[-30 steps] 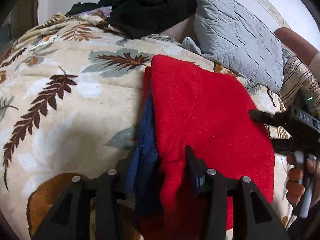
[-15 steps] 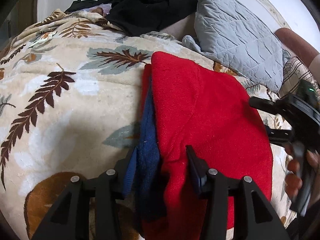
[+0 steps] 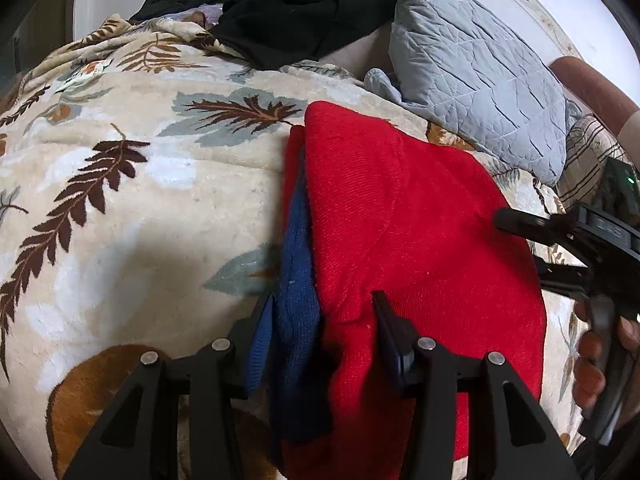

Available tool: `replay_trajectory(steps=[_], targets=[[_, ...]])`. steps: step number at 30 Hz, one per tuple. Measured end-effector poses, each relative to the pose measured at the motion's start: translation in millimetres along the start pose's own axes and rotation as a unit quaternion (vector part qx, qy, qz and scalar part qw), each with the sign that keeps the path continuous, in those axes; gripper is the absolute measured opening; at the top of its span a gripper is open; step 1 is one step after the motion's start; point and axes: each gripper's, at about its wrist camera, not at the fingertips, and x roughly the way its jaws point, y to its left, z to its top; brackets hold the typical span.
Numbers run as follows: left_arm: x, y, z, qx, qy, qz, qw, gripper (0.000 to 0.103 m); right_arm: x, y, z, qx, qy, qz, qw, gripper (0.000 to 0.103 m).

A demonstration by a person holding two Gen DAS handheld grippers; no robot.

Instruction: Fold small clothes

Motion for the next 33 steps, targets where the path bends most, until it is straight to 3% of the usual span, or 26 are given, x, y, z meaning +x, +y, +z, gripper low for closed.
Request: replay_trajectory(steps=[4,5,7,9,11,13,16,20,22,24,27,33], targets=[[1,1,1,0.001,0.001,0.001,1.0,0.051,-2,-6,-15,0.013,0.007,0.015,1.0,0.066],[1,1,1,0.002,0.0,0.0,1.0,0.051,5,-5,-19,0.006,0.024,0.004,1.0,0.06],[0,1,0,0.003,-0.002,0.001,1.0,0.051,1,8,-23,-0.016,0.013,-0.021,1.0,0.046],[0,1,1,0.001,-0.001,0.0,1.0,0.051,-7,24,-27,-0.048,-0.005,-0.054,0.997,0.045],[0,-1,0,0.004,-0.002,0.001,1.0,0.051,-4,23,-28,-0.047,0.0,-0.07,0.996,0.049],[-1,-1,0,0.009,-0.004,0.004,0.9999,0.051,-8,16,-29,-0.021,-0.002,-0.053,0.998,0.056],[-1,-1,-1,0.005,-0.002,0.003,1.0,0.051,-15,21,-37,-0.028,0.001,-0.052,0.998,0.064],[-1,-1,-1,0.006,-0.002,0.004,1.0,0.051,-14,18,-50,-0.026,0.014,-0.05,0.998,0.067],[-1,-2,-2,0.004,-0.002,0.002,1.0,0.051,-13,14,-55,-0.018,0.014,-0.04,0.999,0.057],[-1,-1,0,0.003,-0.001,0.002,1.0,0.051,-21,24,-57,-0.044,0.005,-0.06,0.997,0.047],[-1,-1,-1,0.008,-0.001,0.003,1.0,0.051,-21,28,-61,-0.057,0.002,-0.083,0.995,0.046],[-1,-1,0,0.009,0.0,0.005,0.9999,0.051,-22,14,-63,-0.014,0.02,-0.035,0.999,0.066]])
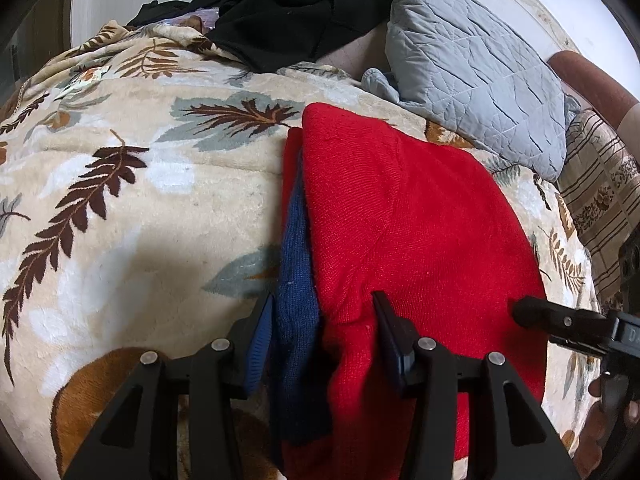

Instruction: Fold small clothes

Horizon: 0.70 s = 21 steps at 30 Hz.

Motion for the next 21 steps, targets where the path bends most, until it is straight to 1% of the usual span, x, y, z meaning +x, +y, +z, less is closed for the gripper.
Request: replay_trajectory(steps=[2,4,5,6,7,8,9,10,11,13,14,15,17,18,19,21], targets=[[0,-1,0,0.003,-0.001,0.003,1.0,0.051,1,-2,-5,0.003,-0.003,0.006,1.0,0.068],[0,-1,0,0.003,0.0,0.002,1.0,0.051,12,-8,-8,0.017,0.015,0.025,0.999,0.067],[0,-1,0,0.002,-0.001,0.002,1.0,0.051,14,-8,-9,0.018,0.018,0.027,0.999,0.065],[0,-1,0,0.001,0.0,0.001,1.0,0.051,12,-4,-11,0.006,0.013,0.019,1.0,0.057],[0,-1,0,0.0,0.0,0.002,1.0,0.051,7,9,-14,-0.032,0.004,-0.012,0.999,0.051],[0,-1,0,0.001,0.0,0.003,1.0,0.051,4,17,-16,-0.053,-0.002,-0.031,0.998,0.05],[1,-2,0,0.003,0.0,0.003,1.0,0.051,3,22,-19,-0.066,-0.006,-0.044,0.997,0.05],[1,-3,0,0.005,0.0,0.003,1.0,0.051,7,21,-20,-0.069,-0.001,-0.054,0.996,0.05],[1,-2,0,0.007,-0.001,0.003,1.0,0.051,10,15,-19,-0.061,0.003,-0.051,0.997,0.05],[0,0,0,0.004,-0.002,-0.003,1.0,0.051,10,6,-20,-0.037,0.002,-0.026,0.999,0.054],[-2,3,1,-0.004,-0.003,-0.011,0.9999,0.051,7,5,-22,-0.037,-0.001,-0.019,0.999,0.056],[-4,6,2,-0.014,-0.003,-0.023,0.9996,0.051,3,5,-23,-0.038,-0.004,-0.022,0.999,0.059],[-14,16,6,-0.042,-0.019,-0.053,0.9975,0.05,-11,7,-27,-0.042,-0.022,-0.036,0.998,0.059],[-24,23,10,-0.057,-0.038,-0.066,0.9955,0.05,-19,8,-27,-0.043,-0.037,-0.045,0.997,0.059],[-30,28,12,-0.066,-0.048,-0.068,0.9943,0.05,-29,11,-27,-0.043,-0.056,-0.052,0.996,0.059],[-39,39,20,-0.09,-0.064,-0.074,0.9911,0.05,-45,18,-22,-0.05,-0.09,-0.042,0.994,0.059]])
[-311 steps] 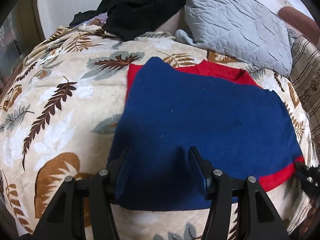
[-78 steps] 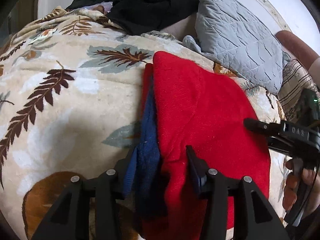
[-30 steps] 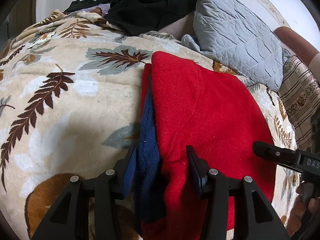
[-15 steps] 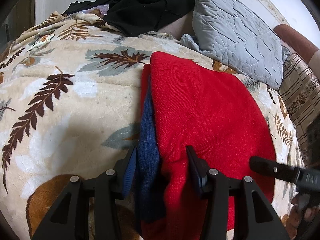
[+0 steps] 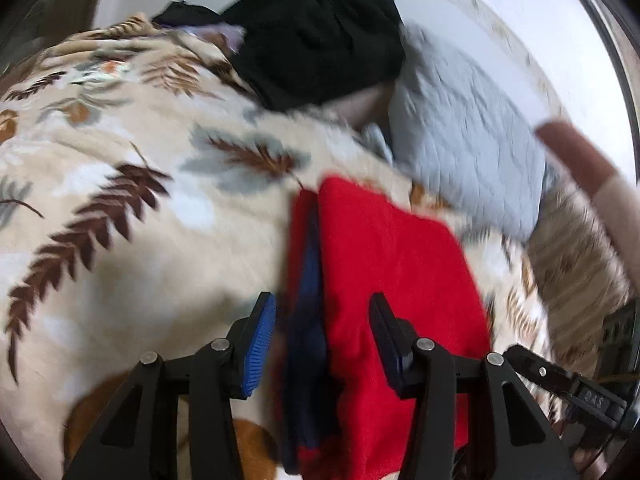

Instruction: Fold small clothes

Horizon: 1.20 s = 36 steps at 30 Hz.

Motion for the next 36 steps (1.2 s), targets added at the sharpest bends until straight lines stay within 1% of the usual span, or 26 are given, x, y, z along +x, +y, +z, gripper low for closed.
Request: replay_trajectory(steps=[1,3,4,5,6,8,10,11,12,13,14,15,17,18,19,20,21,24,29,36], targets=[[2,5,7,-0.019,0.006,-0.007,0.9998,0.05,-3,7,5,-0.007,-0.01,0.017,1.0,0.059],[14,7,19,-0.038,0.034,-0.026,0.9983,0.048,1,15,10,-0.018,-0.01,0.04,0.999,0.059],[24,7,26,-0.041,0.049,-0.028,0.9976,0.048,10,22,13,-0.025,-0.004,0.052,0.998,0.059],[31,5,30,-0.042,0.055,-0.019,0.9974,0.048,20,26,14,-0.026,0.004,0.059,0.998,0.059],[39,4,36,-0.042,0.06,-0.012,0.9972,0.047,28,27,11,-0.024,0.016,0.069,0.997,0.06],[49,-3,50,-0.036,0.058,-0.013,0.9975,0.045,39,31,9,-0.032,0.024,0.075,0.996,0.06],[61,-15,58,0.004,0.045,0.003,0.999,0.033,41,32,3,-0.039,0.02,0.074,0.996,0.06],[77,-15,60,0.02,0.059,0.033,0.9975,0.024,42,32,1,-0.043,0.019,0.074,0.996,0.06],[96,-5,61,-0.004,0.092,0.045,0.9947,0.024,44,33,0,-0.044,0.019,0.073,0.996,0.06],[106,9,62,-0.046,0.107,0.027,0.9928,0.025,46,34,-1,-0.047,0.02,0.073,0.996,0.06],[104,15,65,-0.064,0.102,0.017,0.9926,0.027,47,34,-1,-0.051,0.022,0.076,0.996,0.06],[99,13,68,-0.059,0.092,0.021,0.9938,0.027,46,34,-1,-0.053,0.026,0.079,0.995,0.06],[82,2,68,-0.028,0.062,0.038,0.997,0.028,45,33,-1,-0.057,0.028,0.085,0.994,0.062],[72,-4,66,-0.013,0.048,0.047,0.9977,0.035,45,32,-2,-0.057,0.027,0.088,0.994,0.064],[60,-10,62,0.005,0.037,0.054,0.9979,0.04,45,31,-2,-0.055,0.024,0.092,0.994,0.065],[53,-12,60,0.014,0.031,0.054,0.998,0.049,44,30,-3,-0.049,0.019,0.095,0.994,0.066],[42,-15,55,0.023,0.021,0.058,0.9978,0.053,43,30,-4,-0.043,0.014,0.097,0.994,0.067],[21,-22,44,0.049,0.007,0.073,0.9961,0.054,40,33,-8,-0.033,0.01,0.101,0.994,0.071],[4,-32,26,0.078,-0.004,0.105,0.9914,0.054,32,37,-14,-0.026,0.017,0.106,0.994,0.072],[-9,-35,8,0.091,0.0,0.11,0.9898,0.056,17,32,-27,-0.022,0.023,0.109,0.994,0.072]])
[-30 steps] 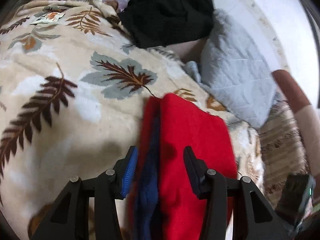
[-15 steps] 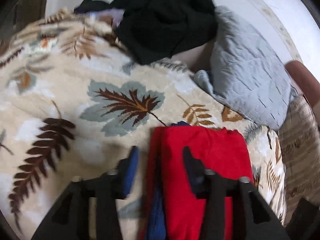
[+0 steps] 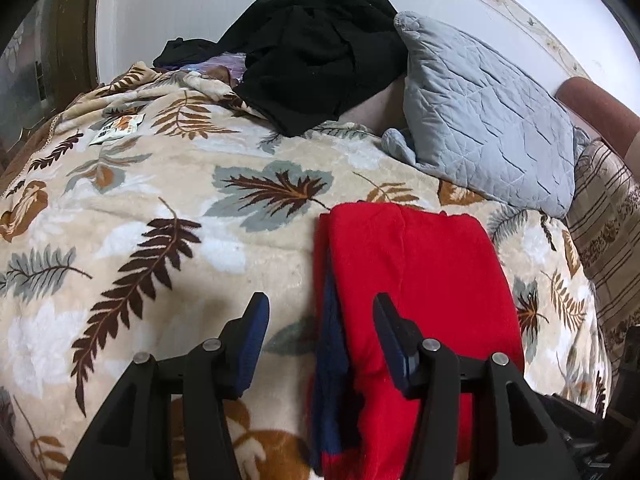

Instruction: Fold small clothes

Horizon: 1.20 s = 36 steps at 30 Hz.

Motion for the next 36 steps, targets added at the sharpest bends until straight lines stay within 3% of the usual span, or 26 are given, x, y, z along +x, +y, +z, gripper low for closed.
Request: replay_trajectory(steps=[2,6,10,12,15,16,17,18,19,21,23,26,29,32,33,34,36], targets=[[-3,2,-3,-0.002,0.001,-0.009,1.0,0.058,-8,-5,-2,0.004,-0.002,0.002,1.0,0.072],[-1,13,-8,-0.033,0.019,-0.085,0.9957,0.074,-30,-27,6,0.022,-0.024,0.013,0.999,0.073],[33,11,-7,-0.057,0.069,-0.139,0.9862,0.074,-31,-81,35,0.098,-0.041,0.019,0.994,0.077],[60,6,-10,-0.062,0.108,-0.144,0.9818,0.074,-10,-102,48,0.128,-0.018,0.036,0.991,0.077],[80,4,-20,-0.069,0.122,-0.135,0.9809,0.074,30,-114,57,0.142,0.033,0.047,0.988,0.077],[79,4,-20,-0.069,0.116,-0.14,0.9809,0.071,42,-112,56,0.141,0.049,0.057,0.987,0.078],[79,4,-20,-0.068,0.12,-0.149,0.9792,0.047,52,-107,55,0.134,0.064,0.072,0.986,0.077],[78,3,-19,-0.069,0.125,-0.152,0.9779,0.037,59,-98,55,0.118,0.075,0.066,0.988,0.07],[75,2,-17,-0.068,0.122,-0.15,0.9787,0.034,62,-86,55,0.089,0.077,0.038,0.992,0.063],[63,-6,-12,-0.058,0.107,-0.149,0.9814,0.031,57,-75,59,0.073,0.073,0.031,0.994,0.049],[49,-19,-7,-0.049,0.085,-0.158,0.9824,0.031,39,-61,67,0.037,0.058,0.021,0.997,0.046],[27,-51,-1,-0.025,0.05,-0.184,0.9814,0.031,-1,-42,75,-0.013,0.025,-0.002,1.0,0.046],[22,-86,4,-0.012,0.029,-0.199,0.9796,0.033,-43,-55,80,-0.016,-0.01,-0.008,1.0,0.046],[60,-118,-5,0.008,0.085,-0.175,0.9808,0.041,-59,-95,80,0.022,-0.025,-0.022,0.999,0.052],[74,-122,-11,0.01,0.115,-0.154,0.9814,0.041,-57,-111,77,0.044,-0.023,-0.036,0.998,0.06],[80,-122,-16,0.01,0.13,-0.135,0.9821,0.041,-53,-136,71,0.083,-0.011,-0.078,0.993,0.067],[73,-113,-23,0.001,0.117,-0.141,0.9831,0.041,-57,-154,58,0.119,-0.012,-0.108,0.987,0.067]])
